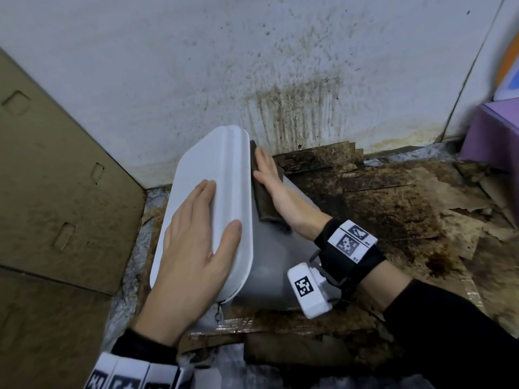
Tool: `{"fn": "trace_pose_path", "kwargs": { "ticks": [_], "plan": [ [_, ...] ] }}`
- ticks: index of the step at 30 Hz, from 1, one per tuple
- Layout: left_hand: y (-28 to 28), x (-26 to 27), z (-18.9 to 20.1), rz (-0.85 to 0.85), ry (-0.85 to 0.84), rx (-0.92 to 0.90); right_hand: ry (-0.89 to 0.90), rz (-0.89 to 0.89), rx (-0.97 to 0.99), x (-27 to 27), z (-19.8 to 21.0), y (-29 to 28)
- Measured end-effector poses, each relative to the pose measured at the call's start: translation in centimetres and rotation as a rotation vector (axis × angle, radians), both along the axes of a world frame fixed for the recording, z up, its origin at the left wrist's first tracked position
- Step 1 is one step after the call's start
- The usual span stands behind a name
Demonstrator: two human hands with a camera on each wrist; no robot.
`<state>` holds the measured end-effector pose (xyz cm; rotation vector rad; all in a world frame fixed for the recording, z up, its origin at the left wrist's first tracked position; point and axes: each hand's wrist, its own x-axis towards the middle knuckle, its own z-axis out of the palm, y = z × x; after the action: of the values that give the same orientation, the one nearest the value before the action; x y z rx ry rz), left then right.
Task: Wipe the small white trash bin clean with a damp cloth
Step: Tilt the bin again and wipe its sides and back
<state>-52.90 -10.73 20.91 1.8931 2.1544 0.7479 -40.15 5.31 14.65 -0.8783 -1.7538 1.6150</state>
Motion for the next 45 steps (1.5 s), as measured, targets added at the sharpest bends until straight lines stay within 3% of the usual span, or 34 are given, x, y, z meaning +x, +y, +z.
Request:
{"fn": "trace_pose_path", "kwargs": {
  "ticks": [4,7,14,20,24,32,36,40,45],
  "plan": [
    [0.0,-0.2,0.0,0.006,-0.003,-0.003,-0.120,0.072,0.204,0.8,-2.3,0.4],
    [0.0,-0.2,0.1,0.000,-0.003,-0.007,-0.184,0.039,0.248,2.5,-5.7,0.6],
    [-0.2,-0.3,0.1,0.001,-0.032,0.004,-0.369,-0.062,-0.016,6.3,-11.8,1.0],
    [0.1,-0.1,0.0,-0.006,-0.016,0.007,-0.318,-0.196,-0.041,5.6,-12.2,0.4],
    [-0.1,-0.3,0.0,0.003,-0.023,0.015,-0.294,-0.177,-0.137,5.2,-11.2,0.6],
    [0.1,0.1,0.2,0.000,-0.028,0.016,-0.048,-0.079,-0.117,1.7,-3.3,-1.1],
    [0.1,0.2,0.3,-0.007,-0.041,0.008,-0.055,0.065,-0.005,1.2,-0.7,-1.1],
    [0.2,0.3,0.3,-0.010,-0.055,0.006,-0.197,0.107,0.187,2.3,-2.6,-1.1],
    [0.2,0.1,0.2,-0.002,-0.062,0.009,-0.291,0.019,0.100,4.7,-7.8,-1.5]
  ]
}}
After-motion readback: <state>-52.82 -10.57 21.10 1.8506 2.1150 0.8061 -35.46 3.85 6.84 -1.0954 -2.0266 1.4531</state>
